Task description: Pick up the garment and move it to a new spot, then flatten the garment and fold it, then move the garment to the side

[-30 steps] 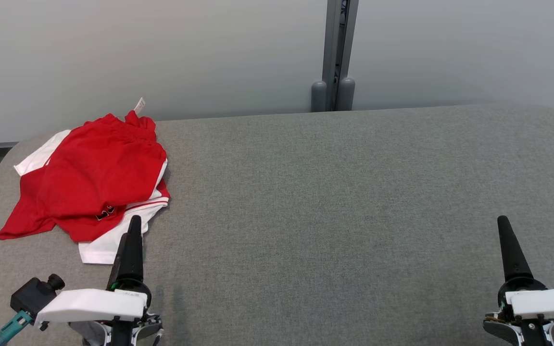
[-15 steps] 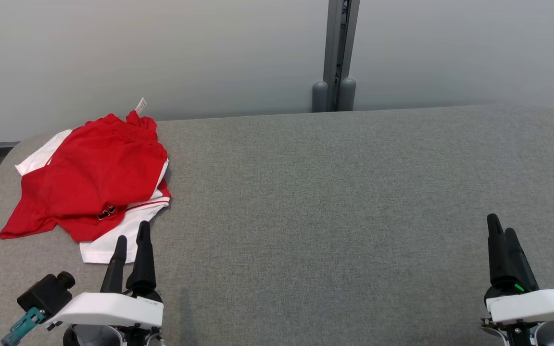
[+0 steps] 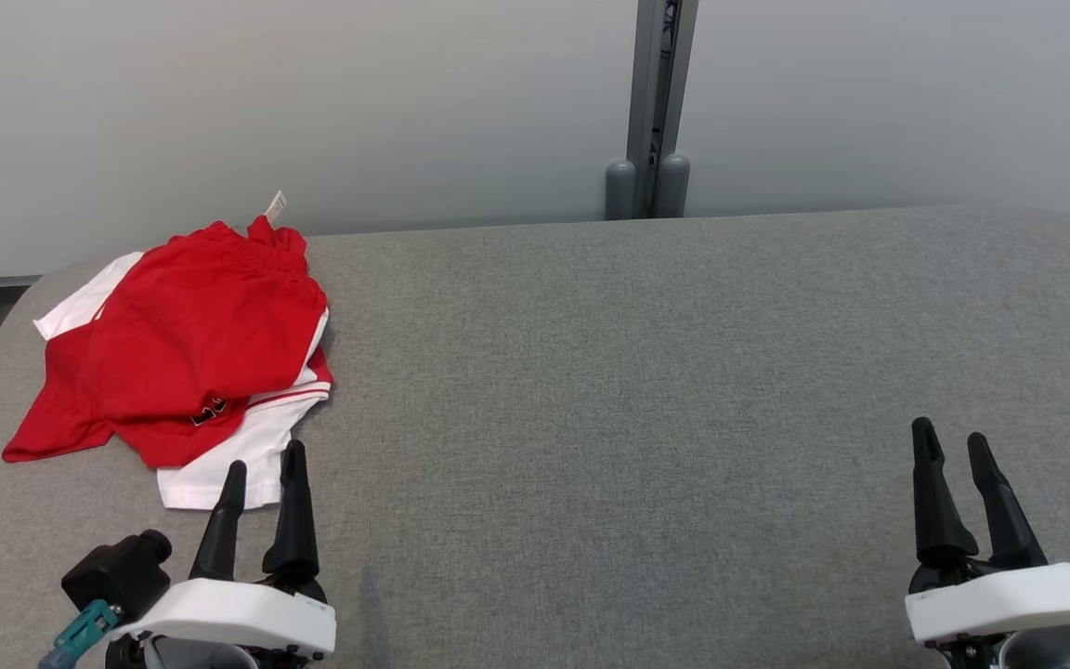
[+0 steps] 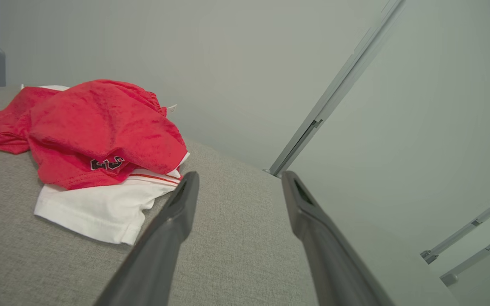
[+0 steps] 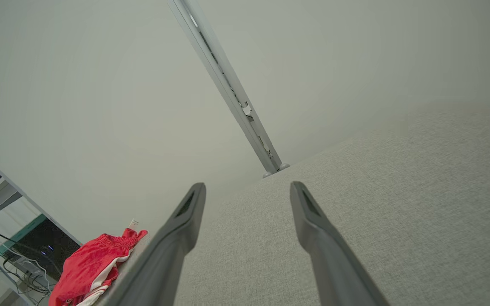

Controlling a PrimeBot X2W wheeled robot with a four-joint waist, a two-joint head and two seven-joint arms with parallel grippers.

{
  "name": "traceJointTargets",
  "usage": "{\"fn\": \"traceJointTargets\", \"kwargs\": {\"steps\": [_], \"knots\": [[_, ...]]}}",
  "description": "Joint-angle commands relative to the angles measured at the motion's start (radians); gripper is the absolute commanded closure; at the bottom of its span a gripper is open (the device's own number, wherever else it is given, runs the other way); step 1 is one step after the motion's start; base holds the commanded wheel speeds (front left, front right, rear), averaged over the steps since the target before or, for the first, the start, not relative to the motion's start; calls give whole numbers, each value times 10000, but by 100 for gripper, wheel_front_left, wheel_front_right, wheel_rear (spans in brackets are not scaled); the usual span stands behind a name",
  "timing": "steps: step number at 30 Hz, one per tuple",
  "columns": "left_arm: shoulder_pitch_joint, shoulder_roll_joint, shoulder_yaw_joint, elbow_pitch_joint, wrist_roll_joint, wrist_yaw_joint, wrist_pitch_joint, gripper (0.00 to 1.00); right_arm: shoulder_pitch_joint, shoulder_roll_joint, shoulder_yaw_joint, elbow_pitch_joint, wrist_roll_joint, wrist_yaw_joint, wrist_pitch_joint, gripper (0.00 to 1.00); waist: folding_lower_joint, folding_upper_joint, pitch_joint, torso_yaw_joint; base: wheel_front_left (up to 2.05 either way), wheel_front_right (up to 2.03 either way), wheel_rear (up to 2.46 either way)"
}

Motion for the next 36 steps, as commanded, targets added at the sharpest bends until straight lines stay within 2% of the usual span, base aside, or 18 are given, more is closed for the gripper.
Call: {"fn": "traceJointTargets", "kwargs": {"steps": [1, 17, 36], "knots": [[-31, 96, -44, -66, 334, -25, -115, 0, 27, -93, 27, -117, -375, 50, -131, 0, 0, 0, -4, 0, 0, 0, 0], [98, 272, -277, 239, 2239, 250, -577, 0, 72, -111, 140, 204, -2534, 50, -604, 0, 0, 0, -32, 23, 0, 0, 0], [173, 375, -338, 650, 3605, 448, -1056, 0, 167, -129, 229, 181, -4266, 55, -1081, 0, 0, 0, -43, 55, 0, 0, 0]]}}
